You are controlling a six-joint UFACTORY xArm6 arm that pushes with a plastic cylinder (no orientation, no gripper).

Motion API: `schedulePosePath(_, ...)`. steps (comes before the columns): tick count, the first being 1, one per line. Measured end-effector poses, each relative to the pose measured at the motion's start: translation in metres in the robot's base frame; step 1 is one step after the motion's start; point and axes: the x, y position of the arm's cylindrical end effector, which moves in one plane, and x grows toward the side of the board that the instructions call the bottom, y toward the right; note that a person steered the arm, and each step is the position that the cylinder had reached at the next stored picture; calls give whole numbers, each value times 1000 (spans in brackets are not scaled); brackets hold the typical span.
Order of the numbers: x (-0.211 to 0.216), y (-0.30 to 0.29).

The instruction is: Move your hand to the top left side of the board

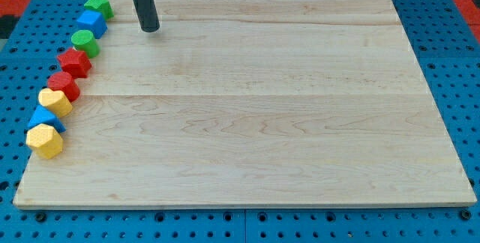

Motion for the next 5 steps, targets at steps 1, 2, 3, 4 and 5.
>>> schedulePosePath(1, 0, 0)
schedulePosePath(2, 1, 8)
schedulePosePath(3, 1, 9)
schedulePosePath(4, -3, 24)
schedulePosePath(5, -54, 21)
